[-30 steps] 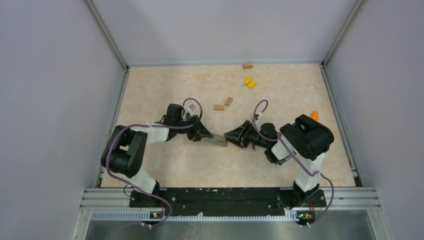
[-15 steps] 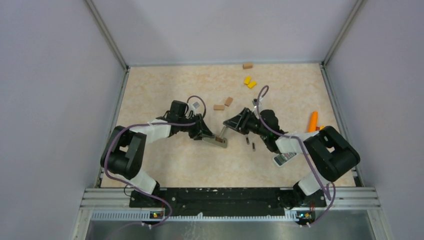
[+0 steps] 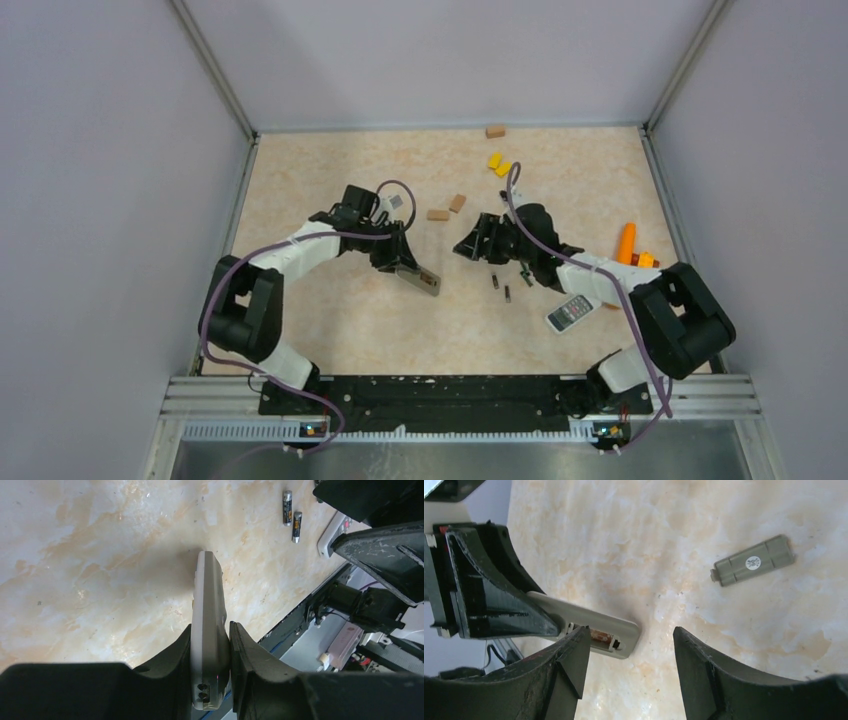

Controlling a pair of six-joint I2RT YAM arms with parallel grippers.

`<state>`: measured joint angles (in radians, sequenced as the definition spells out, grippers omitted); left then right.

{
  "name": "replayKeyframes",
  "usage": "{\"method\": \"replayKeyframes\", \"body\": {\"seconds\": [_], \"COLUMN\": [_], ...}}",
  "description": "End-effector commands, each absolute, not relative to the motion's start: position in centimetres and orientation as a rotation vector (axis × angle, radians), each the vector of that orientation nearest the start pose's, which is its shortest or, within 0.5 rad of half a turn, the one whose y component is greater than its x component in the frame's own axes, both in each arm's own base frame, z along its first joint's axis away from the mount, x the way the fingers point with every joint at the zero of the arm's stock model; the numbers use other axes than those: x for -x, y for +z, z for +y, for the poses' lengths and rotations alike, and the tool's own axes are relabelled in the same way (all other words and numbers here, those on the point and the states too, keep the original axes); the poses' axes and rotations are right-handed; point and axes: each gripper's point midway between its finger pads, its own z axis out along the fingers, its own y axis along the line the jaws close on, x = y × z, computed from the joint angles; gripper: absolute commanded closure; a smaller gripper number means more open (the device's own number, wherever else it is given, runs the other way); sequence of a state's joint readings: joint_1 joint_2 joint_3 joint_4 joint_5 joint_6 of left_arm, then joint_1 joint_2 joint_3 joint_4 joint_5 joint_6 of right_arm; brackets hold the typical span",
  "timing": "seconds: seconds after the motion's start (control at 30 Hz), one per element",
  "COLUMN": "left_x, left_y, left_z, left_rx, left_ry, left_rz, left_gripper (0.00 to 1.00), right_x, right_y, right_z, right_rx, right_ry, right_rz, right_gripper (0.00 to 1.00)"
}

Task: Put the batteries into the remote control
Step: Remove the battery cover from the remote control, then adjust the remote control.

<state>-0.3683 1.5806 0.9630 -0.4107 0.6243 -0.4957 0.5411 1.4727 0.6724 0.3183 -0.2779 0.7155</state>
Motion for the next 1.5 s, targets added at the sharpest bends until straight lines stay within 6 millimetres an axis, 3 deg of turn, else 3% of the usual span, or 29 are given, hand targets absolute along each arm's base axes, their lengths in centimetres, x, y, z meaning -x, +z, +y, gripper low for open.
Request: {"method": "replayKeyframes", "body": {"seconds": [0.0, 0.23, 0.4, 0.47, 0.57, 0.7, 0.8, 0.87, 0.93, 0.97, 1.0, 1.07, 1.1, 1.3, 1.47], "left_x": [-26.4, -23.6, -21.0, -19.4, -17.7, -16.9, -16.8, -17.0, -17.1, -17.2, -17.3, -17.7, -18.2, -20.7, -22.7], "left_y": [12.5, 19.4, 23.3, 24.7, 25.8, 26.6, 27.4, 27.7, 28.2, 28.6, 28.7, 29.6, 31.0, 37.2, 41.0], "left_z": [-22.8, -24.3, -24.7, -24.8, -24.6, -24.3, -24.4, -24.5, -24.6, -24.7, -24.8, -25.1, -25.5, -26.2, -25.6], "left_rx": [-0.286, -0.628, -0.84, -0.93, -1.022, -1.06, -1.062, -1.06, -1.059, -1.049, -1.036, -0.99, -0.979, -0.722, -0.543], "left_ry": [-1.112, -1.344, -1.473, -1.546, -1.577, -1.548, -1.558, -1.552, -1.549, -1.555, -1.555, -1.571, -1.575, -1.596, -1.53], "left_rz": [2.605, 2.339, 2.142, 2.05, 1.944, 1.872, 1.83, 1.812, 1.79, 1.781, 1.773, 1.738, 1.657, 1.521, 1.391], "left_gripper": [1.0, 1.0, 1.0, 0.99, 0.97, 0.88, 0.82, 0.78, 0.71, 0.63, 0.47, 0.29, 0.27, 0.24, 0.21], "right_x": [-29.4, -25.1, -22.4, -19.8, -16.4, -14.2, -13.6, -13.5, -13.6, -13.7, -13.8, -13.9, -14.0, -15.6, -18.4], "right_y": [15.5, 19.8, 21.5, 22.6, 24.4, 24.8, 25.0, 25.0, 25.4, 25.7, 26.1, 27.1, 27.8, 33.7, 36.4], "right_z": [28.7, 31.1, 32.6, 33.1, 33.4, 33.6, 33.8, 33.8, 33.9, 34.1, 34.2, 34.5, 34.5, 35.0, 35.4], "right_rx": [0.3, 0.682, 0.895, 1.048, 1.213, 1.335, 1.367, 1.371, 1.363, 1.345, 1.33, 1.29, 1.273, 1.028, 0.755], "right_ry": [1.142, 1.305, 1.388, 1.496, 1.623, 1.611, 1.612, 1.614, 1.613, 1.613, 1.62, 1.649, 1.657, 1.646, 1.649], "right_rz": [2.058, 1.819, 1.709, 1.632, 1.535, 1.525, 1.526, 1.541, 1.536, 1.54, 1.536, 1.538, 1.521, 1.375, 1.382], "right_gripper": [0.36, 0.25, 0.25, 0.29, 0.34, 0.37, 0.45, 0.56, 0.73, 0.86, 1.0, 1.0, 1.0, 1.0, 1.0]}}
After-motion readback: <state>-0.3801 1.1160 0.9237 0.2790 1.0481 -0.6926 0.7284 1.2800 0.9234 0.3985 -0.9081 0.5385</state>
